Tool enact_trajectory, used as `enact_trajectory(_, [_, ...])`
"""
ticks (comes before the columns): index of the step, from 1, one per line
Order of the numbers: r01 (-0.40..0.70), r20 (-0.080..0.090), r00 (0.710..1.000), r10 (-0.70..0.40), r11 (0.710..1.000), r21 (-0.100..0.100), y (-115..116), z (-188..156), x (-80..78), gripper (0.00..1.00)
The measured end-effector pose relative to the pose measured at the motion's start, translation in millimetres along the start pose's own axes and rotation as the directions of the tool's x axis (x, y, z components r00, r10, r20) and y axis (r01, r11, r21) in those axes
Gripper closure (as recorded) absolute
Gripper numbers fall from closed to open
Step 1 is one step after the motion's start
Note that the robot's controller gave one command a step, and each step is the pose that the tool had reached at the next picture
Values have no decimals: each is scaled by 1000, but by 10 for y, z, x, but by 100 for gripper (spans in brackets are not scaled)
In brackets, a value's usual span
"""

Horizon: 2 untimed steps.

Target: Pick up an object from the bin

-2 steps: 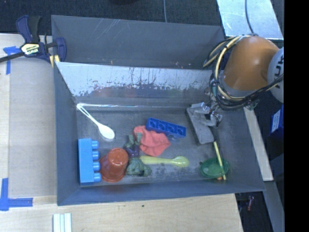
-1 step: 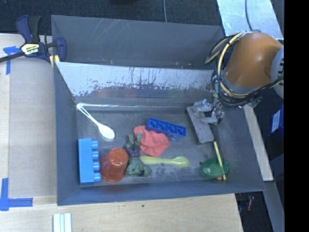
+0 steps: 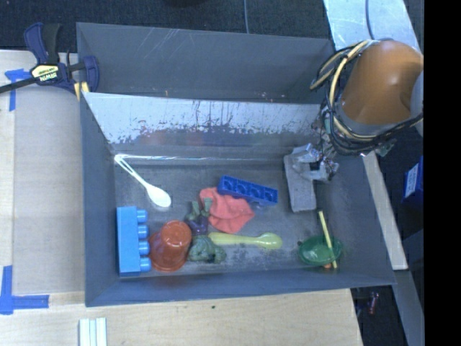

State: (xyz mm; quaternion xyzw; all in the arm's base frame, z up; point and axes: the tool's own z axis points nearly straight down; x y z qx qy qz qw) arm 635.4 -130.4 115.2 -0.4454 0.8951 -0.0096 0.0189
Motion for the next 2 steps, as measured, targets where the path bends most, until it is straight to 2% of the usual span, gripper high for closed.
enact_trajectory(1, [-3,3,1000,3,1000,2,-21,-399,-11,100])
enact_trajectory(2, [-5,2,1000,5,1000,-1,-14,-591,-15,100])
